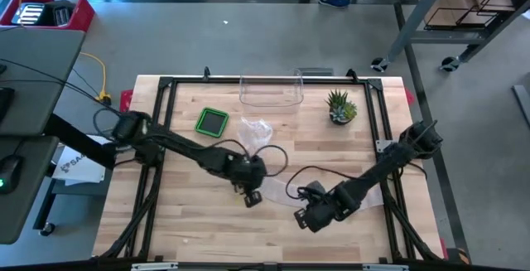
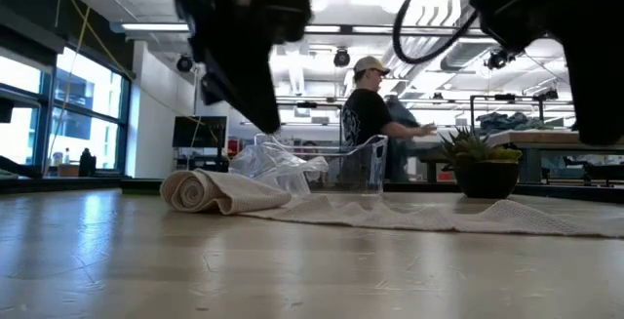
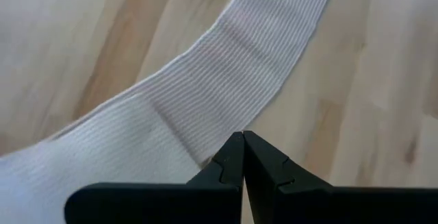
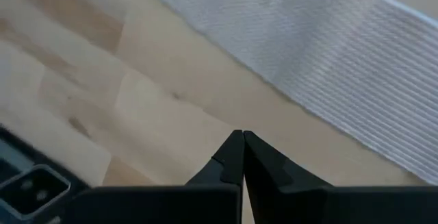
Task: Roll bandage
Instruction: Roll the bandage
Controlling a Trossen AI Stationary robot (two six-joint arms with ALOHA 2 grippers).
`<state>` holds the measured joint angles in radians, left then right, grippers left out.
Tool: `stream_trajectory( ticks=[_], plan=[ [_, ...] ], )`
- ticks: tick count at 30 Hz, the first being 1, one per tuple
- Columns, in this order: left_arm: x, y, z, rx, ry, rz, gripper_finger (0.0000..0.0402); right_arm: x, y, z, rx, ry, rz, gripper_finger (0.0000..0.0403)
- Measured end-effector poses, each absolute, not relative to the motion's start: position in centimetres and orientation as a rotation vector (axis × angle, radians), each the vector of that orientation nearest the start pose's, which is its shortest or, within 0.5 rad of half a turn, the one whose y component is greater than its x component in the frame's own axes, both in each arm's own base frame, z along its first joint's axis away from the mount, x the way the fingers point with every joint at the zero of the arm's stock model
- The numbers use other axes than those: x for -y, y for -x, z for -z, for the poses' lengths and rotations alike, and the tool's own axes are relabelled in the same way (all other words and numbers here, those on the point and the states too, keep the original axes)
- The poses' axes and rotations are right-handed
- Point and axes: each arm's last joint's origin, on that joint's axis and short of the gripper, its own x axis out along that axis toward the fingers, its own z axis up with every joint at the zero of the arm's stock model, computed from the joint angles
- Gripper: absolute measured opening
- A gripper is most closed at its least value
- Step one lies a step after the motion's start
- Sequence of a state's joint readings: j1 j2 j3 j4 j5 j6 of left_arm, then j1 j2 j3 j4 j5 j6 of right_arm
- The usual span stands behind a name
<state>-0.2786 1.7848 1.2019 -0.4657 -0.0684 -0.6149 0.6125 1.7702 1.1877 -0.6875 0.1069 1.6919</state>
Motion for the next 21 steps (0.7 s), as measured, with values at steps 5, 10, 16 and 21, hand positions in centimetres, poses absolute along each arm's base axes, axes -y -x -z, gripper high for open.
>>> stream_trajectory(
  ticks=[5, 10, 16, 21],
  plan=[
    [9.8, -36.4, -18.1, -1.121, 0.293, -0.118, 0.0000, -18.4, -27.9, -18.3, -1.152, -1.024, 0.726, 0.0000],
    [8.6, -35.5, -17.7, -1.221, 0.229, -0.209, 0.0000, -17.0, -27.2, -16.7, -1.144, -1.077, 0.728, 0.0000],
    [7.5, -34.9, -18.1, -1.267, 0.143, -0.200, 0.0000, -17.1, -25.3, -16.1, -1.127, -1.148, 0.714, 0.0000],
    [7.4, -34.9, -18.2, -1.261, 0.113, -0.206, 0.0000, -17.1, -23.6, -17.0, -1.146, -1.092, 0.760, 0.0000]
  ],
)
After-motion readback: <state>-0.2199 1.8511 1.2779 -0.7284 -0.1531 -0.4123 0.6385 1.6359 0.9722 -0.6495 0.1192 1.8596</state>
